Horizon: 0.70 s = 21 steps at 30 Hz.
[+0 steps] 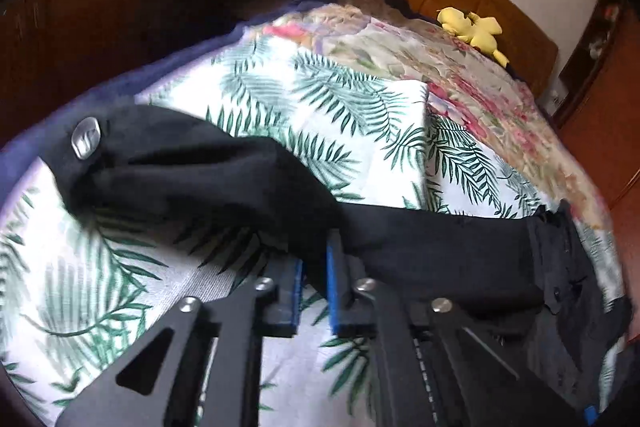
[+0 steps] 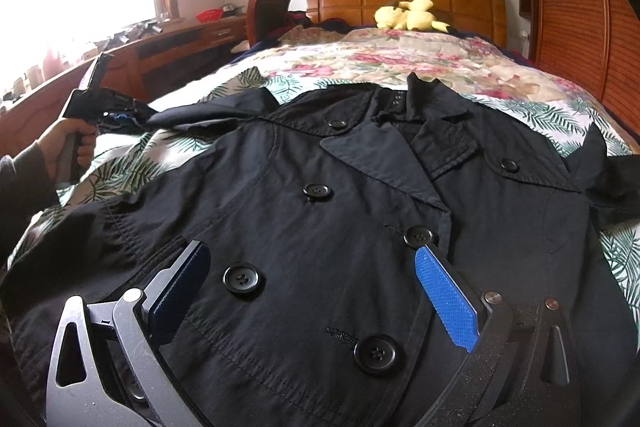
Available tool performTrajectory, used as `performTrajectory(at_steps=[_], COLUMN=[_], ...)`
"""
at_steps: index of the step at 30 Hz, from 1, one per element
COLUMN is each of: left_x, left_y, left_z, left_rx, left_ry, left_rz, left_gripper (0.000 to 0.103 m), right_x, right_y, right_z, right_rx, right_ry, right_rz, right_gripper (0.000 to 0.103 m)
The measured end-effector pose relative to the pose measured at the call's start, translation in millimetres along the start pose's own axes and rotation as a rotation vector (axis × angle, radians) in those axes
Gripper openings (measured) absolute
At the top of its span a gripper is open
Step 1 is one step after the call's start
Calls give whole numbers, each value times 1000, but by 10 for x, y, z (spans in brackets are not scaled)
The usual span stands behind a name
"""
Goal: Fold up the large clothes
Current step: 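Lift the sleeve with the left gripper and lay it across the coat front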
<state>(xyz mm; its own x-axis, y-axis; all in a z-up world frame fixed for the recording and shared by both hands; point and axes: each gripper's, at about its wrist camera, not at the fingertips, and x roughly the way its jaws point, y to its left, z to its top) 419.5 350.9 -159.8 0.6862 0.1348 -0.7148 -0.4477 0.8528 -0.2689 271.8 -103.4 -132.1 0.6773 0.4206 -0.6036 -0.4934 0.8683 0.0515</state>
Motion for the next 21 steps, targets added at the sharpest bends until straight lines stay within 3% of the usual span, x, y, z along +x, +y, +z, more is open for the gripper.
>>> performTrajectory(at_steps=[8, 15, 21], left_x=[-812, -1339, -1602], left_y=[-1137, -2164, -2787], left_z=[-90, -336, -615], left_rx=[275, 447, 582], left_ry=[-166, -197, -205], left_rz=[2, -76, -110], left_gripper=[2, 2, 2], right_x=[-75, -248, -593], right_y=[-50, -132, -372], right_z=[1, 21, -60], right_rx=[27, 39, -8], right_ry=[-37, -46, -86], right_rz=[18, 59, -39], right_gripper=[103, 103, 103])
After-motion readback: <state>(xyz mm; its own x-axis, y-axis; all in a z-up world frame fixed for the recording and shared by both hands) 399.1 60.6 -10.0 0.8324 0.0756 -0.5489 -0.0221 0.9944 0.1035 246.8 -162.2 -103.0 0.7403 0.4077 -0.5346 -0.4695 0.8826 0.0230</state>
